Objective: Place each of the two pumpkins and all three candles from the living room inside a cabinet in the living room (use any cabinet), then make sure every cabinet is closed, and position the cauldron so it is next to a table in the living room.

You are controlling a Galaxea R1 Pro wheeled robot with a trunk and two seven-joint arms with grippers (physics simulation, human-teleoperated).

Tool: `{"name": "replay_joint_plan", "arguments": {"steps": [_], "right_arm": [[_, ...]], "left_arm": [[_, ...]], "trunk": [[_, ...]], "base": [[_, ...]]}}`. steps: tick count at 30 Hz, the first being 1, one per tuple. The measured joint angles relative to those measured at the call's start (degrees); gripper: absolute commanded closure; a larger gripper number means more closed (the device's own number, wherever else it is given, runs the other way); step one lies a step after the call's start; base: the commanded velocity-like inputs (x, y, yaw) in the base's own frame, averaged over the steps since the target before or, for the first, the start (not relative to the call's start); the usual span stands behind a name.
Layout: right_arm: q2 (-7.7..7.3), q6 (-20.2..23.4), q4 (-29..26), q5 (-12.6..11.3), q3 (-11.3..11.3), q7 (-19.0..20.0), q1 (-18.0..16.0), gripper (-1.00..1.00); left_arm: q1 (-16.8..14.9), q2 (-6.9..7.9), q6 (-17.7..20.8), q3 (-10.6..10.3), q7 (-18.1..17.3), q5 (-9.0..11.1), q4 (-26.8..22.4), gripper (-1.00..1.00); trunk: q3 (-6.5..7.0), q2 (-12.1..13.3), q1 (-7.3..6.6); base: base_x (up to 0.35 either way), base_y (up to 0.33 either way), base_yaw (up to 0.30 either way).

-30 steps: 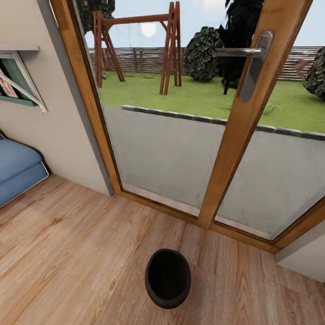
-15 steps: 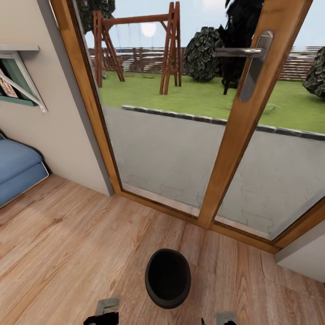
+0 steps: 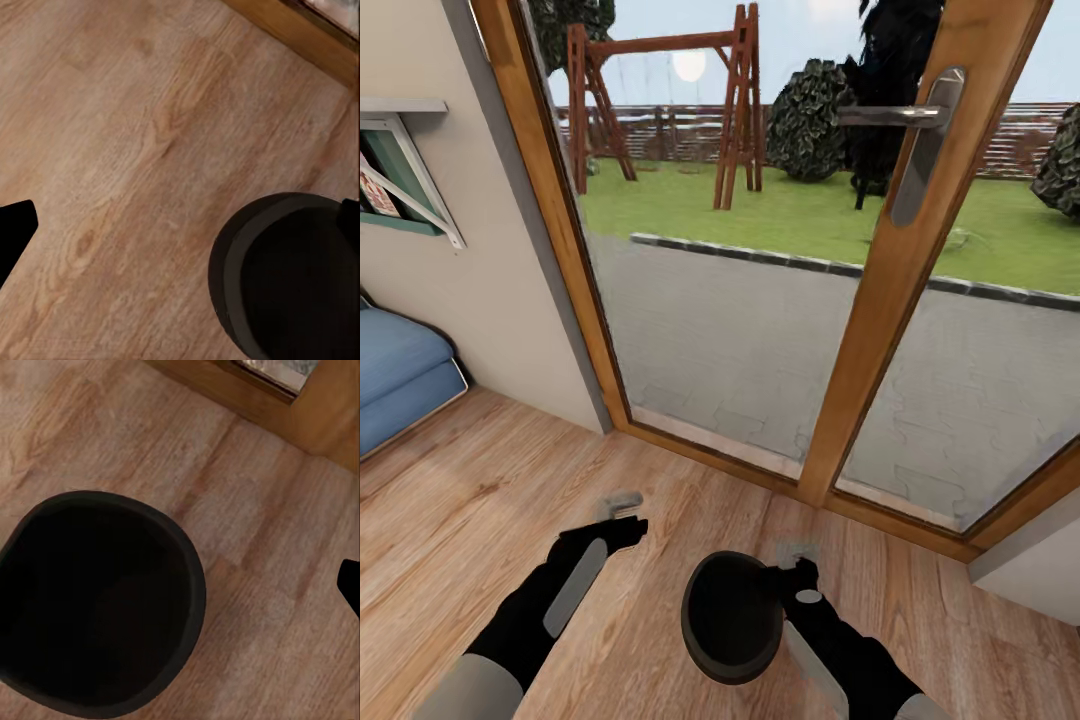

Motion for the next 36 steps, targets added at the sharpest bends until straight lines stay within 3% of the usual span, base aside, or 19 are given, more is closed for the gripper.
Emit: {"name": "replay_joint_plan", "arguments": {"steps": [4, 6, 8, 12, 14, 26, 32, 36], "right_arm": [[0.05, 1.1, 0.1, -0.3, 0.0, -0.3, -2.6, -1.00], [0.06, 1.9, 1.6, -0.5, 0.0, -0.4, -4.0, -1.00], [0.06, 2.6, 4.4, -0.7, -0.8, -0.5, -5.5, -1.00], [0.16, 2.9, 12.6, -0.9, -4.5, -0.3, -9.1, -1.00], [0.74, 2.7, 16.2, -0.8, -5.1, -0.1, -10.5, -1.00], [1.56, 2.3, 17.2, -0.5, -5.1, 0.2, -10.9, -1.00], [1.78, 2.3, 17.2, -0.7, -5.1, 0.3, -10.9, -1.00], [1.99, 2.3, 17.3, -0.7, -5.1, 2.3, -10.9, -1.00]], "left_arm": [[-2.5, -1.81, 0.3, 0.1, 0.1, 0.1, 0.5, -1.00], [-3.8, -3.06, 0.4, -0.1, 0.1, 0.1, 3.3, -1.00], [-6.2, -5.83, 0.3, -0.2, 0.2, 0.0, 10.4, -1.00], [-12.6, -10.02, -0.2, -0.3, -0.1, 0.2, 26.1, -1.00], [-13.8, -11.18, -0.4, -0.4, -0.3, 0.1, 29.1, -1.00], [-14.1, -11.33, -0.5, -0.6, -0.6, 0.0, 26.0, -1.00], [-14.1, -11.23, -0.9, -5.6, -0.7, 0.1, 26.0, -1.00], [-14.1, -11.10, -1.4, -5.8, -0.7, 0.2, 26.2, -1.00]], "trunk": [[0.00, 0.0, 0.00], [0.00, 0.0, 0.00], [0.00, 0.0, 0.00], [0.00, 0.0, 0.00], [0.00, 0.0, 0.00], [0.38, 0.0, 0.00], [0.51, -0.4, 0.21], [-0.19, -2.0, 1.09]], "base": [[0.000, 0.000, 0.000], [0.000, 0.000, 0.000], [0.000, 0.000, 0.000], [0.000, 0.000, 0.000], [0.000, 0.000, 0.000], [0.000, 0.000, -0.131], [0.000, 0.000, -0.144], [0.000, 0.000, -0.004]]}}
